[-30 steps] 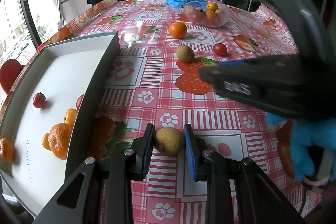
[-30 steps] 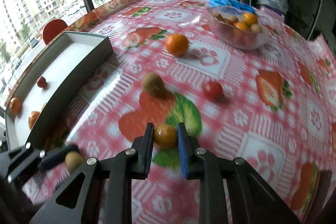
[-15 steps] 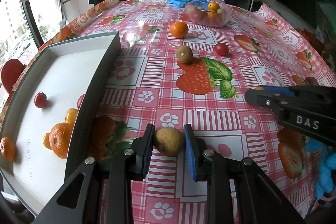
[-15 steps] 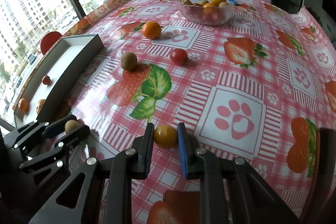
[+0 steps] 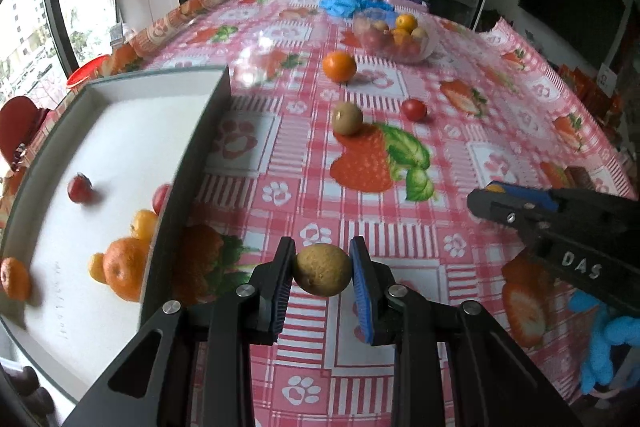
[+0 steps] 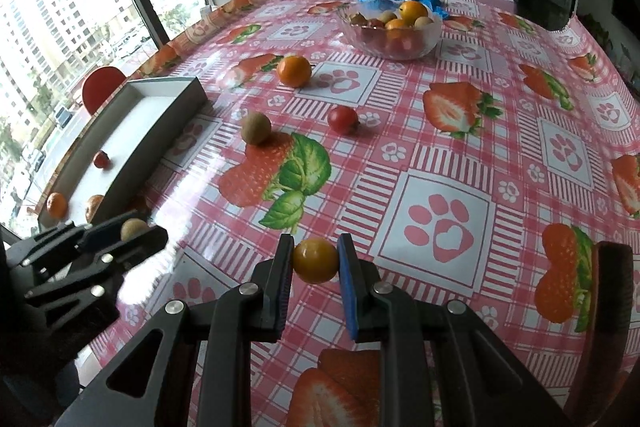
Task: Organize fruits
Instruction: 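Carry the held kiwi and yellow cherry tomato over the white tray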
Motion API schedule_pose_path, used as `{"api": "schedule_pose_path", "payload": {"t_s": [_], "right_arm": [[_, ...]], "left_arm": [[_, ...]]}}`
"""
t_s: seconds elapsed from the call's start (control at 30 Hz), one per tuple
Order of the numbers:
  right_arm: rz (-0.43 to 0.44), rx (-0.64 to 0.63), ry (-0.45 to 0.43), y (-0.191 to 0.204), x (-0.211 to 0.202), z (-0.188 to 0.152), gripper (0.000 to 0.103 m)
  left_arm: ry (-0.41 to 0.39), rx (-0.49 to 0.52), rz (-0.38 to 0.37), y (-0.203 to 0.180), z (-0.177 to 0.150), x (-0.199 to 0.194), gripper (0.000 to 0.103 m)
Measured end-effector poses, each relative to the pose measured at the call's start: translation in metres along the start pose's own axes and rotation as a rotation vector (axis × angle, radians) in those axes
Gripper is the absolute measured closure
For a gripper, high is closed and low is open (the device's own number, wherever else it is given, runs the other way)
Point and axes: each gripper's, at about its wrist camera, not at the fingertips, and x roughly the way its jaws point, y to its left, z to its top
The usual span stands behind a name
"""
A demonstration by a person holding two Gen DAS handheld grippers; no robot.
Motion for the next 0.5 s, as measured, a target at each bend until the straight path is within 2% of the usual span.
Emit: {"api": "schedule_pose_path", "payload": {"t_s": [0.5], "right_arm": [[0.019,-0.081,-0.012,0.049,-0.005,0.025,0.079]], "left_arm": [[-0.087,-0.109,0.012,0.050,0.019,-0.031,0.073]]}}
